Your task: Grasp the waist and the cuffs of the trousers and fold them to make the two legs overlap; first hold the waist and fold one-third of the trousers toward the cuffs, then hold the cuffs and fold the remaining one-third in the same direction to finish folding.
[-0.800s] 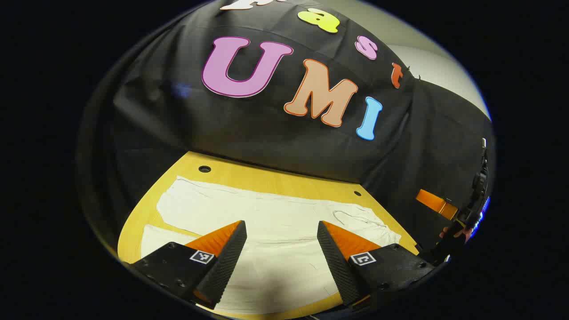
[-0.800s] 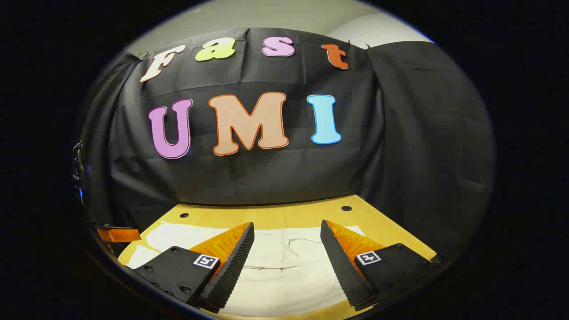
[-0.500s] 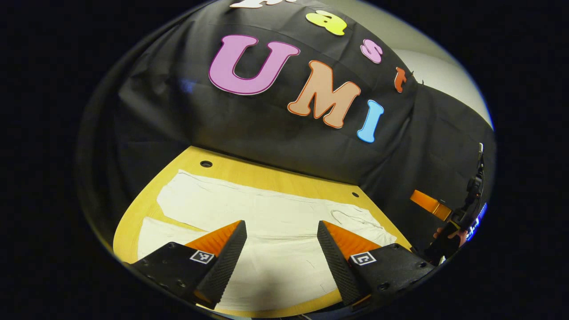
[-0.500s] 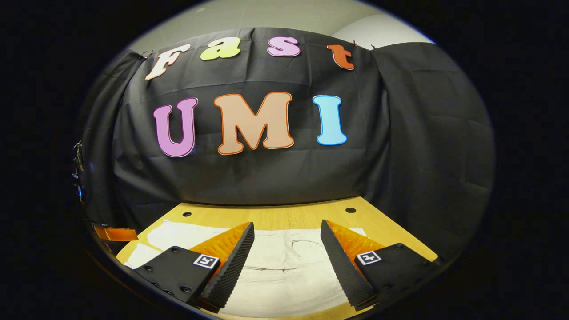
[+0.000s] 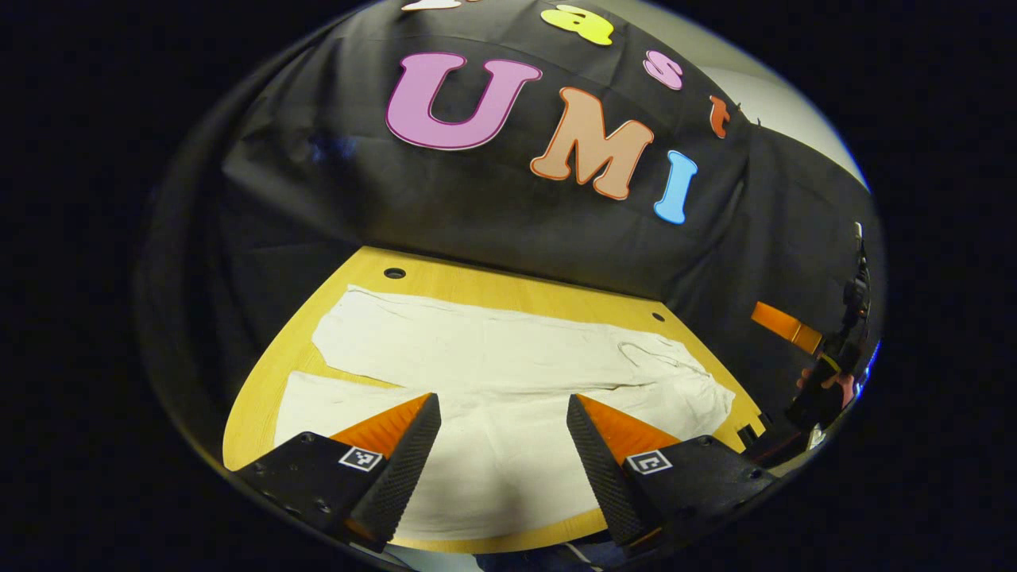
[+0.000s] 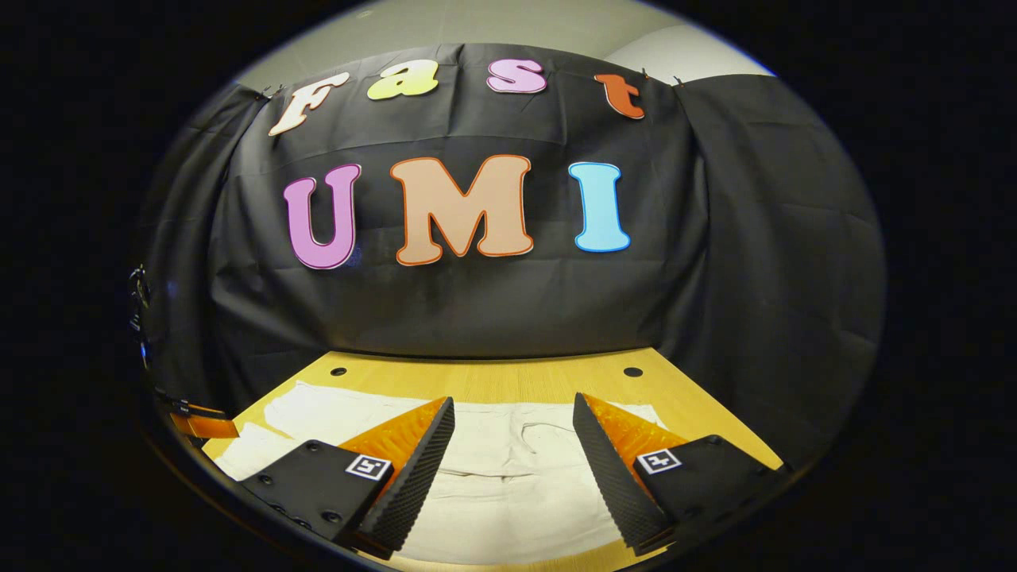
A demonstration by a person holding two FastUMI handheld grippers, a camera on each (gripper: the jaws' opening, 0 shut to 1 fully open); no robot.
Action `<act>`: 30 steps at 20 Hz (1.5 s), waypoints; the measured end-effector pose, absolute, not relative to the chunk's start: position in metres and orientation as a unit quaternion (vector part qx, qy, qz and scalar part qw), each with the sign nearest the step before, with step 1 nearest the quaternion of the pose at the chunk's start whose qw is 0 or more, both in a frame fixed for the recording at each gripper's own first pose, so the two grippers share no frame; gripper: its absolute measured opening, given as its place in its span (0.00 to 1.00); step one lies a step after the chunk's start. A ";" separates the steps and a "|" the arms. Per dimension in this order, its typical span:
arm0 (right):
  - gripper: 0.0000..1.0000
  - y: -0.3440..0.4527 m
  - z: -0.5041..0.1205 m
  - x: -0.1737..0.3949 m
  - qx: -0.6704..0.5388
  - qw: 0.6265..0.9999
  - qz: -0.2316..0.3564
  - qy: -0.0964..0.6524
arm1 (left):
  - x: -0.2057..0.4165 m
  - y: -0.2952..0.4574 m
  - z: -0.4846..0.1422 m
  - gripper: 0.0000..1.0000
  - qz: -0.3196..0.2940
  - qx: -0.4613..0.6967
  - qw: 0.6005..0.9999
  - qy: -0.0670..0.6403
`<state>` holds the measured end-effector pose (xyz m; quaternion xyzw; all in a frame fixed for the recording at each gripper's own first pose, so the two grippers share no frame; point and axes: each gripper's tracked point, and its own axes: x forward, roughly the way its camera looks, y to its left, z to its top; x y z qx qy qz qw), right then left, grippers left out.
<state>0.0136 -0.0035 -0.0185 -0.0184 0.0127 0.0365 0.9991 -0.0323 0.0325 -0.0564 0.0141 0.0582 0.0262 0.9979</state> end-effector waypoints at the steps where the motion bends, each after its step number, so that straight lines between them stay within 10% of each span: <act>1: 0.96 -0.004 -0.022 0.014 -0.016 0.999 0.039 0.018 | -0.034 0.033 -0.067 0.95 0.024 0.021 0.997 0.073; 16: 0.96 -0.064 -0.058 0.014 -0.003 0.997 -0.022 0.074 | -0.081 0.075 -0.219 0.95 -0.081 0.211 0.907 0.355; 30: 0.96 -0.077 -0.087 0.011 -0.031 0.993 -0.042 0.105 | -0.089 0.100 -0.238 0.87 -0.096 0.293 0.855 0.417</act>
